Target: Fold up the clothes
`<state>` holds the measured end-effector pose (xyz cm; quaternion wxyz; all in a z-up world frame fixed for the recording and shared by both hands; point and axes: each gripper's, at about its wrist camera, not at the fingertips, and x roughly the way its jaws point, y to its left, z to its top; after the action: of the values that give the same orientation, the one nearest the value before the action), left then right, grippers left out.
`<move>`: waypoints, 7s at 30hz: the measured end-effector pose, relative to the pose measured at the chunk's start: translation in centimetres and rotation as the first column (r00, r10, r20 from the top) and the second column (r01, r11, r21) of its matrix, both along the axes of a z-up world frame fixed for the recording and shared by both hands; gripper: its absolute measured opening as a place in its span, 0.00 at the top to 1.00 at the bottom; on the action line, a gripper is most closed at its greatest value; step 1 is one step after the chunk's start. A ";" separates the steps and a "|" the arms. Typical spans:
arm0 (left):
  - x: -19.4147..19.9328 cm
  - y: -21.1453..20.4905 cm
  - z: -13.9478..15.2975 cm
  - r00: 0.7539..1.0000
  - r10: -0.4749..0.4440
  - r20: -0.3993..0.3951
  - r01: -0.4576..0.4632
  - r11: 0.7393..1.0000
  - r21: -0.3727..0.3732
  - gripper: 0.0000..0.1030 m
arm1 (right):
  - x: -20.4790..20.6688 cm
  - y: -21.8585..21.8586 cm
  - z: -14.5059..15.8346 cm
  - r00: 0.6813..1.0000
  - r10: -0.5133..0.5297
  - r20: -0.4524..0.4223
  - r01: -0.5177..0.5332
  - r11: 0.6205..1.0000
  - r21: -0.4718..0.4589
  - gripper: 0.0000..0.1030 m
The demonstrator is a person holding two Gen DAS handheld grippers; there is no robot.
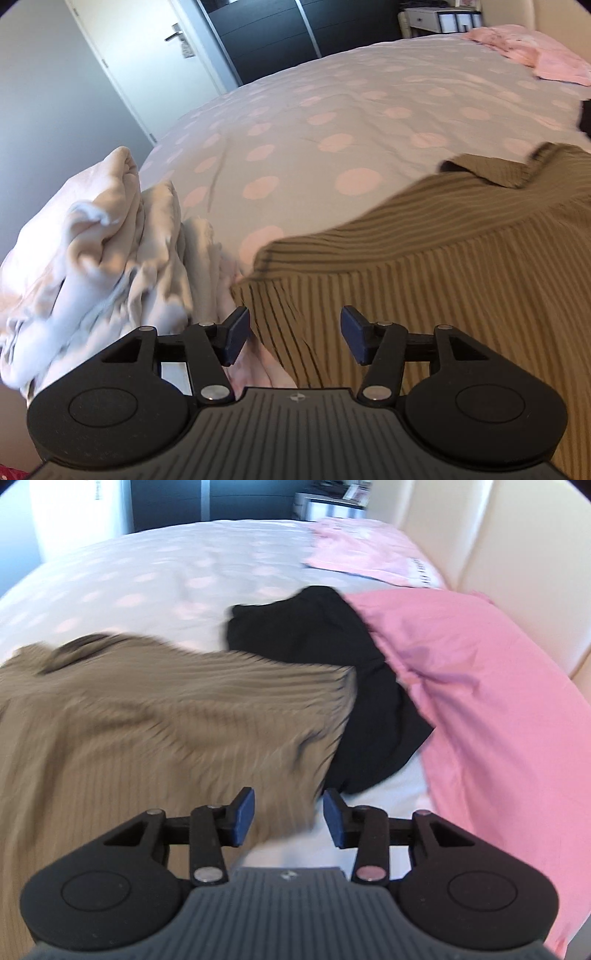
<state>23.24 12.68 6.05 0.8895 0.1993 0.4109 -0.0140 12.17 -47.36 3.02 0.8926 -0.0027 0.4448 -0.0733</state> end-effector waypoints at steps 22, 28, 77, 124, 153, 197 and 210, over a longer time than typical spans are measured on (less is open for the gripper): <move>-16.7 1.0 -3.1 0.996 -0.048 -0.070 0.041 0.995 -0.089 0.49 | -21.8 4.7 -8.6 0.929 0.310 -0.200 -0.270 0.941 0.205 0.74; -17.4 0.4 -3.3 0.997 -0.050 -0.060 0.046 0.996 -0.078 0.49 | -20.8 5.1 -9.9 0.923 0.322 -0.210 -0.267 0.930 0.253 0.74; -24.7 2.6 -10.6 0.820 -0.270 -0.505 0.210 0.962 -0.174 1.00 | -16.2 8.4 -10.3 0.829 0.273 -0.488 -0.210 0.961 0.181 0.97; -8.6 -6.3 -3.6 0.969 -0.068 -0.236 -0.010 0.949 -0.314 0.55 | 0.4 -6.7 -4.3 0.905 -0.424 0.029 0.366 0.812 0.455 0.37; -5.1 -10.6 -4.6 0.969 -0.097 -0.226 0.016 0.942 -0.336 0.55 | 10.7 9.2 -3.7 0.988 -0.019 0.156 -0.002 0.991 0.131 0.95; -6.2 -10.3 -5.3 0.957 -0.146 -0.252 0.074 0.959 -0.272 0.55 | -0.3 15.4 -8.6 0.924 0.380 -0.048 -0.379 0.887 -0.263 0.59; -6.6 -12.4 -5.6 0.960 -0.170 -0.224 0.126 0.972 -0.196 0.55 | -1.8 15.0 -10.3 0.925 0.365 -0.103 -0.348 0.708 -0.615 0.96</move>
<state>16.66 0.26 0.48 0.8443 0.1452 0.4960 -0.1417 10.34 -32.33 -7.31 0.8439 -0.3818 0.3745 -0.0422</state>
